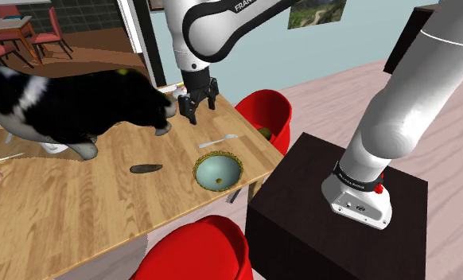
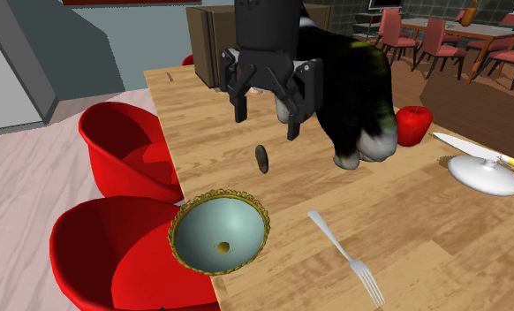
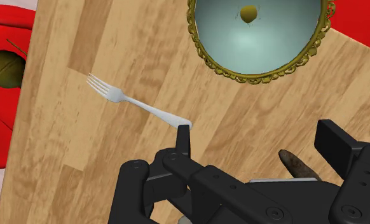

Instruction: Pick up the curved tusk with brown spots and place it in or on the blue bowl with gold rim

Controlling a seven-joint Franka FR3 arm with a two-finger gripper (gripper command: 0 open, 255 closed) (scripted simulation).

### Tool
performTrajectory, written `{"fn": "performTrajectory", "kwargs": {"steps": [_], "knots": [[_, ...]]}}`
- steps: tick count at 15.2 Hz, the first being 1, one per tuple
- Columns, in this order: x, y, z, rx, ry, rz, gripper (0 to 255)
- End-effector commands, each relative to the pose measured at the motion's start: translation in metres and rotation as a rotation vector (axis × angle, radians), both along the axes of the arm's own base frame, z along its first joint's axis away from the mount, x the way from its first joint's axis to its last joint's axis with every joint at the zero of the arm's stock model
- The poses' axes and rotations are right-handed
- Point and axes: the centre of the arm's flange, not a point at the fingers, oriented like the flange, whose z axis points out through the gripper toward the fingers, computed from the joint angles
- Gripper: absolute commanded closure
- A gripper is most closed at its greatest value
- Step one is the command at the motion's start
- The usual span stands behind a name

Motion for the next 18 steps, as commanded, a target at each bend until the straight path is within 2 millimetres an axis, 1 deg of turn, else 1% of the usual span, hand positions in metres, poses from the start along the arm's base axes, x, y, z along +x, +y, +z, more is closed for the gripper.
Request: {"fn": "performTrajectory", "kwargs": {"steps": [1,15,16,18], "knots": [[0.017,0.018,-0.015,-0.011,-0.008,-0.005,0],[0.135,0.124,-0.114,-0.093,-0.058,-0.037,0],[0.142,0.131,-0.121,-0.099,-0.062,-0.038,0],[0.143,0.129,-0.131,-0.099,-0.062,-0.038,0]]}}
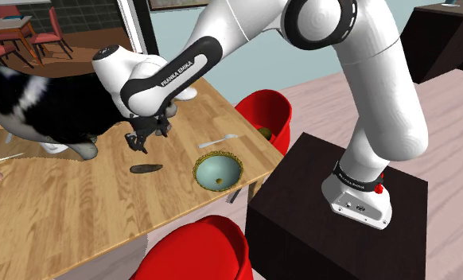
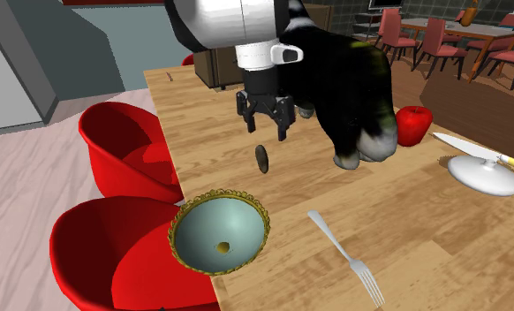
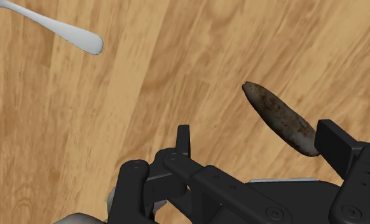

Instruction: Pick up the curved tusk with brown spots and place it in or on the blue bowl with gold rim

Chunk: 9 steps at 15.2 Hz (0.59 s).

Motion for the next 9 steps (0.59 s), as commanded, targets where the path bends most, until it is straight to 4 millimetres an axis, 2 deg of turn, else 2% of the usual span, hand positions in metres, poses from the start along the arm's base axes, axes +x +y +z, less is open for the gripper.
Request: {"fn": "performTrajectory", "kwargs": {"steps": [1,6,9], "knots": [[0.001,0.001,-0.010,-0.001,-0.002,-0.001,0],[0.002,-0.002,-0.034,-0.001,-0.002,-0.001,0],[0.002,-0.002,-0.034,-0.001,-0.002,-0.001,0]]}}
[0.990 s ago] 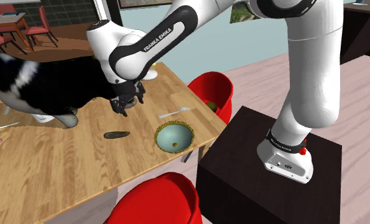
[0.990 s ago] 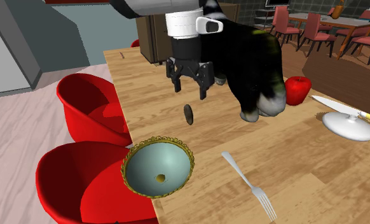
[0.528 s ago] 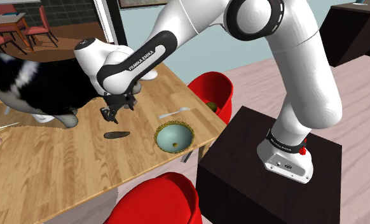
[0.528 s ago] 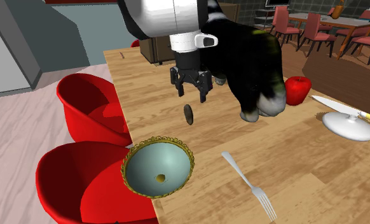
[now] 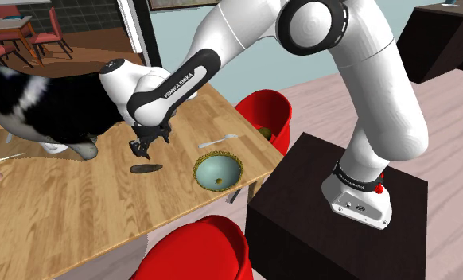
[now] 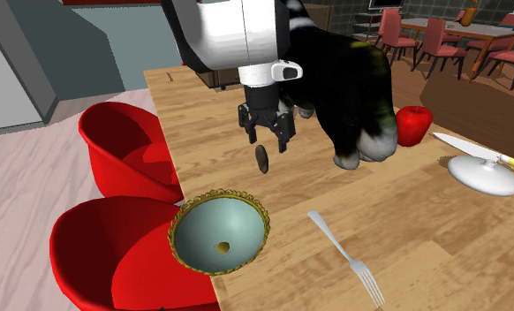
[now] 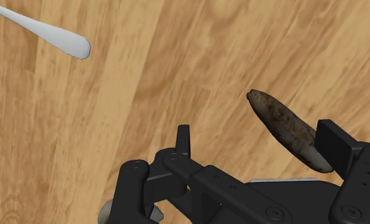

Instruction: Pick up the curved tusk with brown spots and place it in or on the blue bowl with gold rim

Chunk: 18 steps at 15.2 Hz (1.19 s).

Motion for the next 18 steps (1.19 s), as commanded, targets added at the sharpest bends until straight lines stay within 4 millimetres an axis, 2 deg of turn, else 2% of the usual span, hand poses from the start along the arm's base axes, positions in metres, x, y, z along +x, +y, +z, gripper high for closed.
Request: {"fn": "performTrajectory", "kwargs": {"steps": [1,5,6,15,16,18], "knots": [[0.000,0.000,0.000,0.000,0.000,0.000,0],[0.000,0.000,0.000,0.000,0.000,0.000,0],[0.000,0.000,0.000,0.000,0.000,0.000,255],[0.000,0.000,0.000,0.000,0.000,0.000,255],[0.000,0.000,0.000,0.000,0.000,0.000,0],[0.022,0.010,-0.014,0.005,0.045,0.224,0]]}}
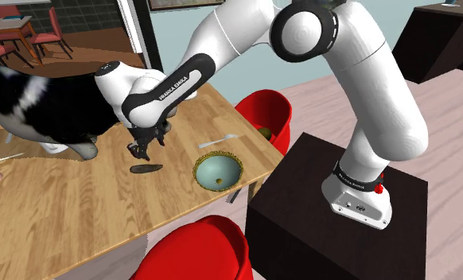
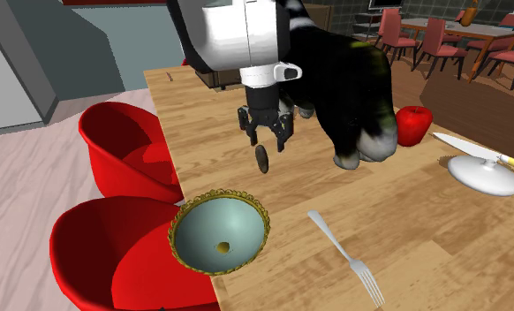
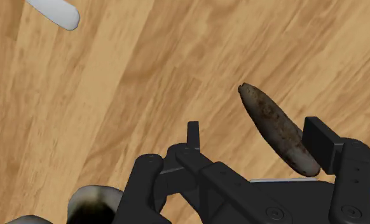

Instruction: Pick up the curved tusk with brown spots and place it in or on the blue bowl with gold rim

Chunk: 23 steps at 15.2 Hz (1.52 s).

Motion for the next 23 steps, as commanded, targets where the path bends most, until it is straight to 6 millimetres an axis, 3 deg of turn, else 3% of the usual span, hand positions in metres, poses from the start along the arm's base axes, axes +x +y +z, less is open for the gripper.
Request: {"fn": "performTrajectory", "kwargs": {"steps": [1,5,6,13,21,22,23], "knots": [[0.019,0.009,-0.014,0.005,0.043,0.216,0],[0.046,0.046,-0.044,0.015,0.132,0.663,0],[0.047,0.048,-0.046,0.016,0.138,0.689,0],[0.045,0.043,-0.085,0.016,0.138,0.689,0],[0.045,0.043,-0.085,0.016,0.138,0.689,0],[0.045,0.043,-0.085,0.016,0.138,0.689,255],[0.045,0.043,-0.085,0.016,0.138,0.689,255]]}}
